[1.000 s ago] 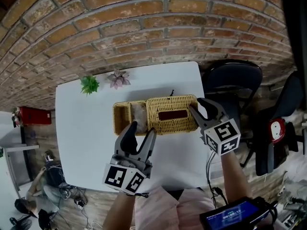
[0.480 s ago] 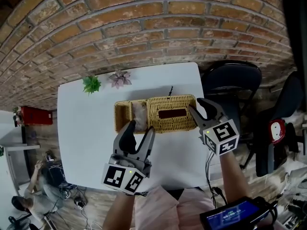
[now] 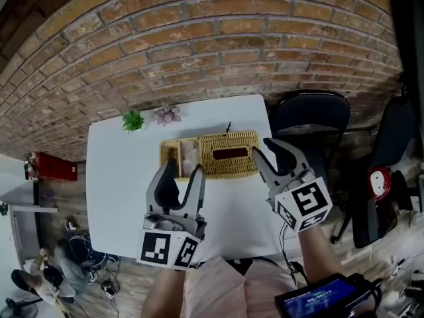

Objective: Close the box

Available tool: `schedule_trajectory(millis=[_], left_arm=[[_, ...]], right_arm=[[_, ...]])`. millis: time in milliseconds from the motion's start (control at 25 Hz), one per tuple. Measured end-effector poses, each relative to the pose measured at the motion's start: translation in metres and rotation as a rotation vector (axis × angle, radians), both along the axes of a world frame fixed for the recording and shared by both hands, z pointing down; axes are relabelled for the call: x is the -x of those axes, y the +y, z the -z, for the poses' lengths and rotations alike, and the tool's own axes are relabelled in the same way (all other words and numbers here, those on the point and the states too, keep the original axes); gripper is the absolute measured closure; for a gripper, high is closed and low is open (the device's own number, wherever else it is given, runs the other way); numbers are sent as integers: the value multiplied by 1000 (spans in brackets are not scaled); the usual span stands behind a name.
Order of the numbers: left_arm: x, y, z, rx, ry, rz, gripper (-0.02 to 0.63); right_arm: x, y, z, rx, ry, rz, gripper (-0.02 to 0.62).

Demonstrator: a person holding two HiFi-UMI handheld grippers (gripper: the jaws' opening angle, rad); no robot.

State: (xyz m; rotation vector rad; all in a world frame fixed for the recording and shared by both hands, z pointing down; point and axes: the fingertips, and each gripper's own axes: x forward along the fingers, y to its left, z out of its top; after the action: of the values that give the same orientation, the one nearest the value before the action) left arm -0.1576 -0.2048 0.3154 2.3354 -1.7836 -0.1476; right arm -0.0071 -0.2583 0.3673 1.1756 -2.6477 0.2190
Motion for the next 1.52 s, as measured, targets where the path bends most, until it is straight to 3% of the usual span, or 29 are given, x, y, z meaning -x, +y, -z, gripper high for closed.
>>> schedule_trajectory(millis=[160, 400, 480, 760, 1520], left_arm=[[-11, 12, 37, -66, -73, 47, 401], [-25, 27, 69, -107, -128, 130, 557], [-28, 29, 77, -117, -132, 143, 573], [-41, 39, 94, -166, -177, 150, 583], [-51, 35, 91, -156, -183, 115, 583]], right_arm=[[-3, 18, 43, -76, -31, -19, 495], [-10, 46, 85, -176, -50, -49, 594], [-13, 52, 92, -195, -51, -55, 595], [-20, 64, 103, -228, -70, -49, 595], [-24, 64, 105, -237, -56, -59, 597]])
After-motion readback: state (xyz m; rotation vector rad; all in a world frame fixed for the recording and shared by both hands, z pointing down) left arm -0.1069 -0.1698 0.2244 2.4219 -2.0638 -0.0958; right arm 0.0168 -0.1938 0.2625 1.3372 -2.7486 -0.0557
